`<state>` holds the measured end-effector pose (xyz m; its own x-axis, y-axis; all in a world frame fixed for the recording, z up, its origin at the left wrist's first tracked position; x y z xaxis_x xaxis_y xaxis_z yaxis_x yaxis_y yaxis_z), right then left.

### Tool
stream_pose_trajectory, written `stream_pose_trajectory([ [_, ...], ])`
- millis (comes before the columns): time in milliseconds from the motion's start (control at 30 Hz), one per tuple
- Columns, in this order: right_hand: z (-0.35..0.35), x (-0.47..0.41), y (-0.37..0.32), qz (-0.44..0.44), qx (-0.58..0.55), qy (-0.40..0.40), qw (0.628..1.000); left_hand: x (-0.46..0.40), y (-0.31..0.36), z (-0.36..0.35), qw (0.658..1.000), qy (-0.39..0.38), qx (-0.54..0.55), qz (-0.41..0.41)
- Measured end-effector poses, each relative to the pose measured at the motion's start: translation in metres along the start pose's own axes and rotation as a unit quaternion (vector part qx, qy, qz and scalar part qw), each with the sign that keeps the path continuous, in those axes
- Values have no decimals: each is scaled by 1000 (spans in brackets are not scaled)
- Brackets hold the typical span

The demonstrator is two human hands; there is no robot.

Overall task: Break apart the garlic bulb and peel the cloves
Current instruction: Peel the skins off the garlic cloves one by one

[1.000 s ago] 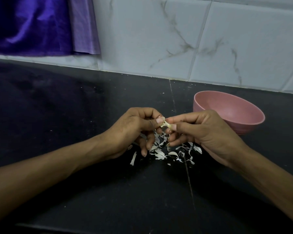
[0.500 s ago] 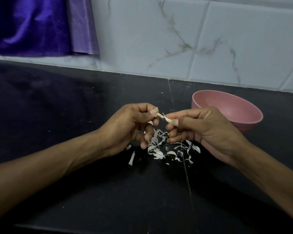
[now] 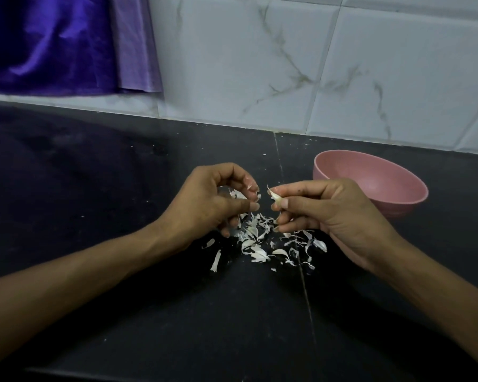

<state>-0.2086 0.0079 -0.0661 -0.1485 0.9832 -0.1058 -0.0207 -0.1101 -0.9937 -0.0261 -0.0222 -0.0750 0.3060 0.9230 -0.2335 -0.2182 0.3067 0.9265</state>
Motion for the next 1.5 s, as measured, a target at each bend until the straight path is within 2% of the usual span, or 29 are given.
stream_pose_trajectory([
  [267,-3,0,1,3,34,-13,999,6,5,-4,994,-16,-75,-77],
  [433,-5,1,1,12,41,-12,999,8,6,-4,988,12,-120,-95],
  [933,-2,-1,4,0,8,-11,1000,11,9,-4,980,10,-139,-140],
  [1000,-2,-2,4,-11,-13,-20,1000,10,8,-3,984,17,-121,-131],
  [1167,-1,-2,6,-26,-39,-37,998,6,6,-3,1000,-4,6,-29],
  [1500,-1,-2,4,18,-23,-44,999,6,3,-10,988,-79,123,42],
])
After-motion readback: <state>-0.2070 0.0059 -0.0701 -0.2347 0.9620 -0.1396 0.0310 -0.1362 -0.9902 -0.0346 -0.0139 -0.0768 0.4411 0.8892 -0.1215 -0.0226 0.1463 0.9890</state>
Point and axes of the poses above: each hand's wrist, its own x-axis away from the middle knuckle, its own z-axis out of the back of the hand, y = z × x, the point moved 3 cm from there along -x, towards the middle knuckle, and after that the axes turned 4 degrees about -x, right-handed, at the moved point
